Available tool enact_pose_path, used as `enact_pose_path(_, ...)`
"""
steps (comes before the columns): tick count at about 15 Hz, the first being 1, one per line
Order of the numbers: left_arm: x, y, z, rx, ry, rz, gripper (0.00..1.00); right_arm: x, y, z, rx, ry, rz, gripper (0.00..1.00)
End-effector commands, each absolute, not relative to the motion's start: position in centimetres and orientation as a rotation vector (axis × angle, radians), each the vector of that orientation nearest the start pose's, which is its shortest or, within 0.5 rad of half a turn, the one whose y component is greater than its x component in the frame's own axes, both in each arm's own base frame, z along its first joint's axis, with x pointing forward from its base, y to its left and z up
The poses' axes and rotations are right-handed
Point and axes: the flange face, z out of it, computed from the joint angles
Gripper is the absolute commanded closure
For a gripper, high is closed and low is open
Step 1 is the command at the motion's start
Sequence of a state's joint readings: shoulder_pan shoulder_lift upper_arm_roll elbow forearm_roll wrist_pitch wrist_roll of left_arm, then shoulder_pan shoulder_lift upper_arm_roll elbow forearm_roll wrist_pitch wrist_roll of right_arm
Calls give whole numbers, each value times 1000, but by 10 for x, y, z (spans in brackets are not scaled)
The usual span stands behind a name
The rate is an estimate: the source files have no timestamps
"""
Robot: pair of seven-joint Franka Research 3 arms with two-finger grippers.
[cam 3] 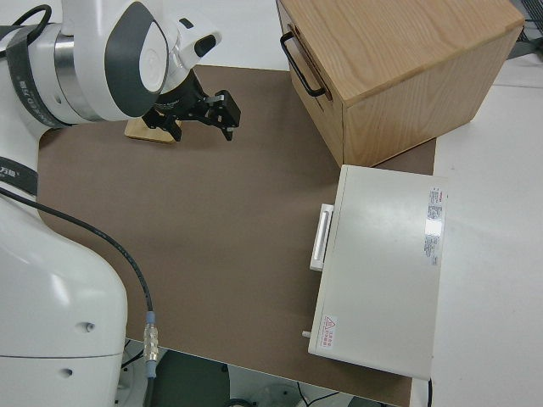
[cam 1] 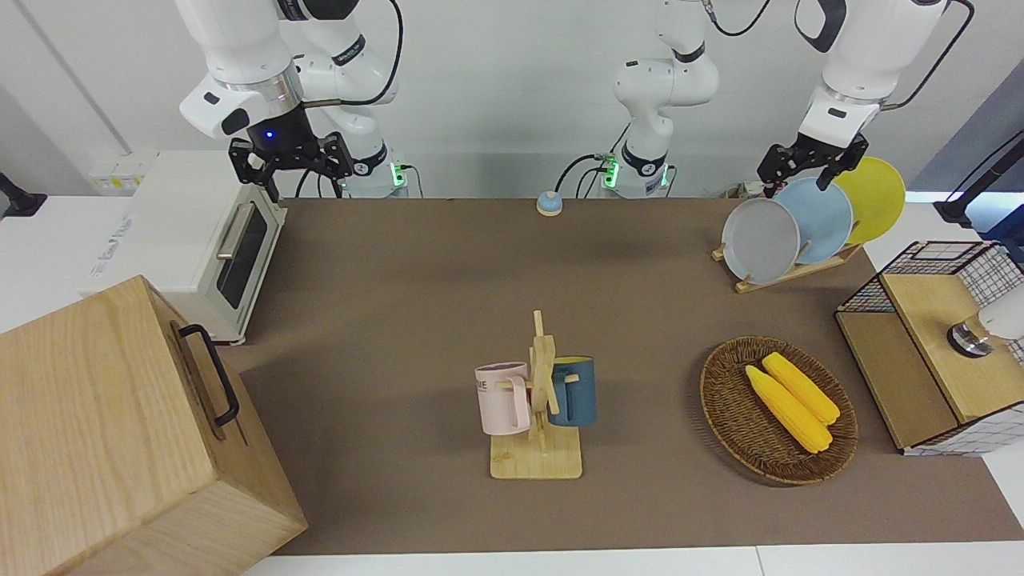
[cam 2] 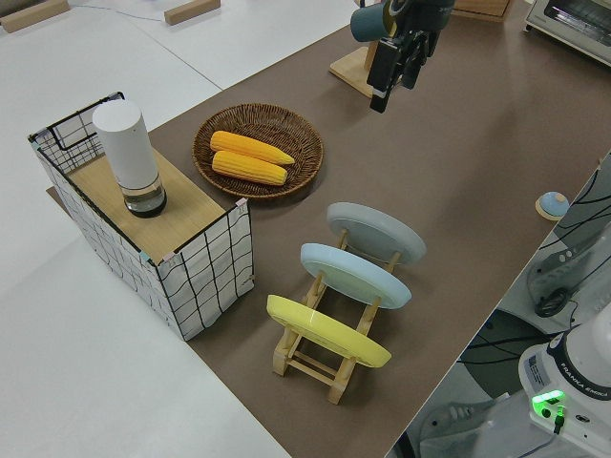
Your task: Pick gray plate from low plate rack and place it on table with left arm
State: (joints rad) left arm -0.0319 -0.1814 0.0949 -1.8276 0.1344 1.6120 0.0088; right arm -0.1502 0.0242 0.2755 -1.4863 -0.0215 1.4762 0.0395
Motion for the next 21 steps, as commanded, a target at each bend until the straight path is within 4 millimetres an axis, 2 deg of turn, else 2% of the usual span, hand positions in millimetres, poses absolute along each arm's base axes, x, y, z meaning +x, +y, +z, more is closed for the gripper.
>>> enact_pose_path(1,488,58,573,-2975,-5,31,13,547,63,647,-3159,-111,57,17)
enact_pose_path(5,491,65,547,-2962,5,9,13,546,64,647,-3159,-111,54,17)
enact_pose_path(8,490,84,529,-2916,48,4,13,547,64,648,-3159,-111,52,17)
enact_pose_path(10,485,104,524,-2911,92,29,13,546,64,647,-3159,-111,54,17)
enact_pose_path(12,480,112,511,-2909,99,77,13,546,64,647,-3159,-111,54,17)
enact_pose_path(17,465,119,477,-2922,68,195,27,546,64,647,-3159,-111,54,17)
enact_pose_path(21,457,117,461,-2926,71,248,49,547,64,648,-3159,-111,52,17)
